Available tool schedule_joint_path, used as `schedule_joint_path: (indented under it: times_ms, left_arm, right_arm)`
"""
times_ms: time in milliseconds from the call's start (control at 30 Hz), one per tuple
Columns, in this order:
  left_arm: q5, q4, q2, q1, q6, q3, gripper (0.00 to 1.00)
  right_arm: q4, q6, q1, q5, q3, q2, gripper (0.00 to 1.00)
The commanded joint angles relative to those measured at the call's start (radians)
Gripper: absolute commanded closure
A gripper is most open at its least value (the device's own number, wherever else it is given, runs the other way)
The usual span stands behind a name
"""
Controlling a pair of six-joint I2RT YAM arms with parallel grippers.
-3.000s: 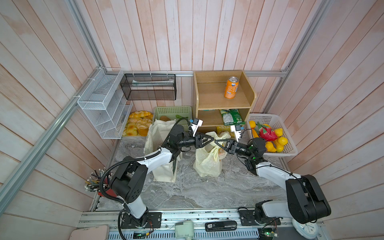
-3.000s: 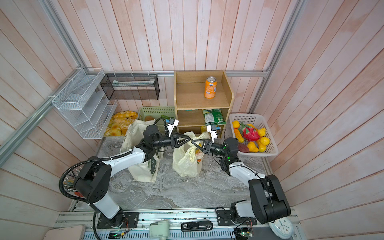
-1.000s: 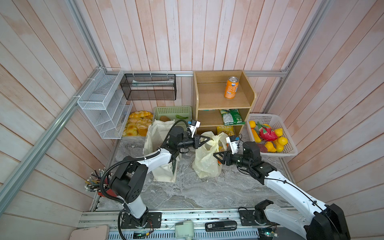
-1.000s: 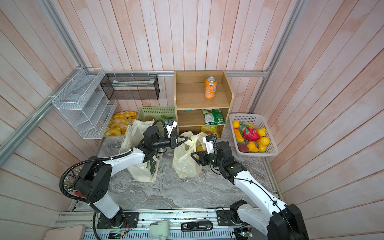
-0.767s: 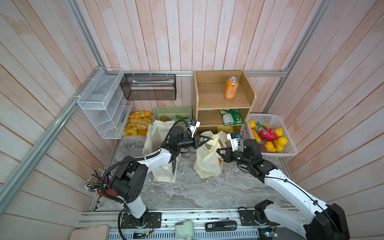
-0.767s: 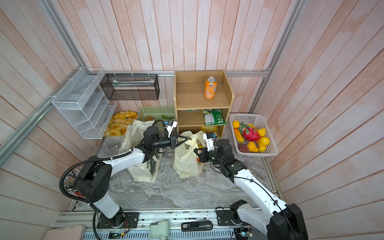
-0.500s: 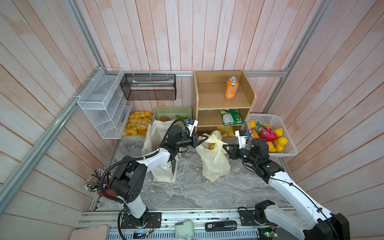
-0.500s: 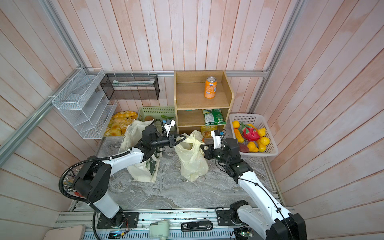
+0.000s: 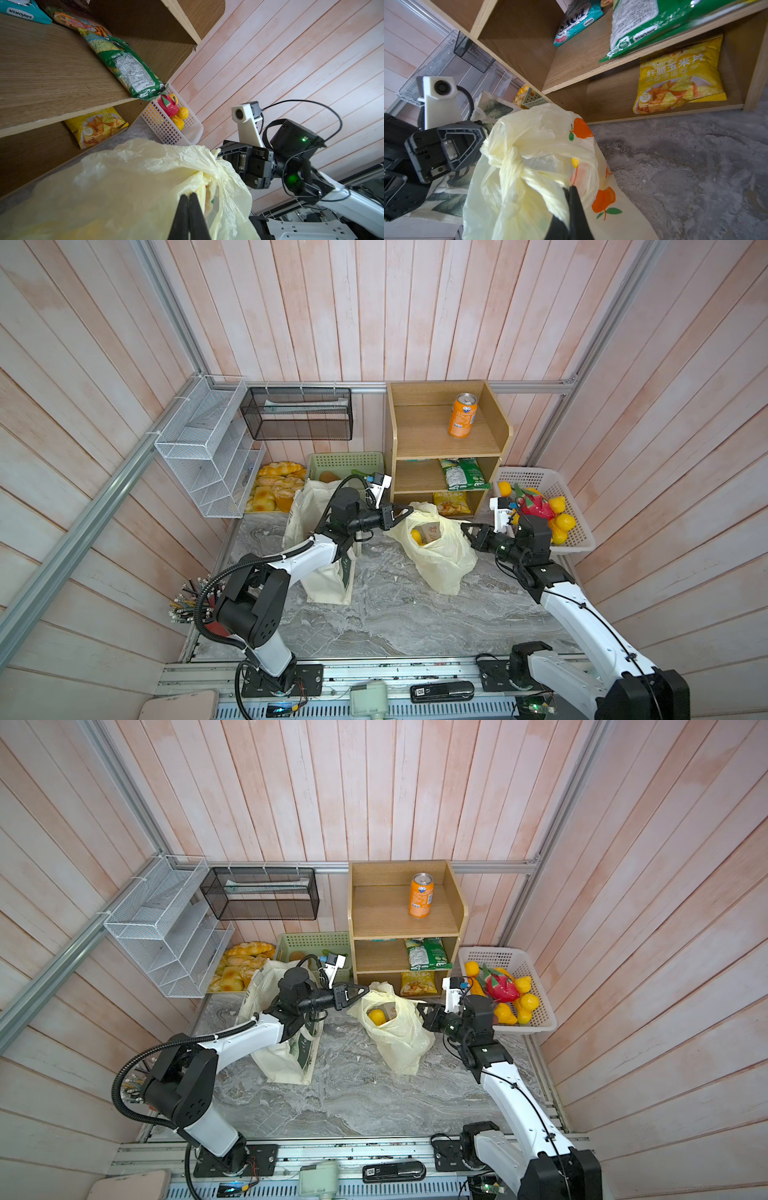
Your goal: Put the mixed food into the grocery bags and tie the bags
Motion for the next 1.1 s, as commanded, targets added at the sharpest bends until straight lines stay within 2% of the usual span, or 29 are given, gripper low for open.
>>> schedule_joint_path:
  times_ms: [0,67,167,267,333,500,667,833,967,1067]
  left_arm:
    - [-0.020,0.030,-0.057,0.021,-0.007,-0.017,1.00]
    - [-0.027,0.026,-0.082,0.032,0.003,-0.051,1.00]
    - [-0.037,0.009,-0.096,0.043,0.028,-0.088,1.00]
    - [-0.038,0.007,-0.094,0.044,0.034,-0.104,1.00]
    - [-0.039,0.016,-0.088,0.044,0.029,-0.109,1.00]
    - [-0.053,-0.003,-0.094,0.048,0.041,-0.117,1.00]
    - [-0.076,-0.044,-0.107,0.058,0.072,-0.134,1.00]
    - [-0.079,-0.069,-0.089,0.056,0.095,-0.116,1.00]
    - [-0.092,-0.115,-0.083,0.056,0.131,-0.093,1.00]
    - [-0.108,-0.157,-0.092,0.056,0.165,-0.088,1.00]
  right_arm:
    - [0.053,0.074,-0.107,0.133,-0.056,0.011,1.00]
    - [0.106,0.120,-0.218,0.144,-0.127,0.024,1.00]
    - [0.211,0.195,-0.314,0.097,-0.208,0.068,1.00]
    - [0.258,0.215,-0.313,0.028,-0.209,0.100,1.00]
    - [0.250,0.217,-0.311,0.023,-0.199,0.106,1.00]
    - [0.218,0.262,-0.353,0.140,-0.233,0.062,1.00]
    - [0.239,0.306,-0.446,0.131,-0.282,0.054,1.00]
    - [0.293,0.316,-0.412,-0.003,-0.246,0.111,1.00]
    - [0.262,0.307,-0.317,0.058,-0.202,0.094,1.00]
    - [0.252,0.312,-0.313,0.108,-0.222,0.086,1.00]
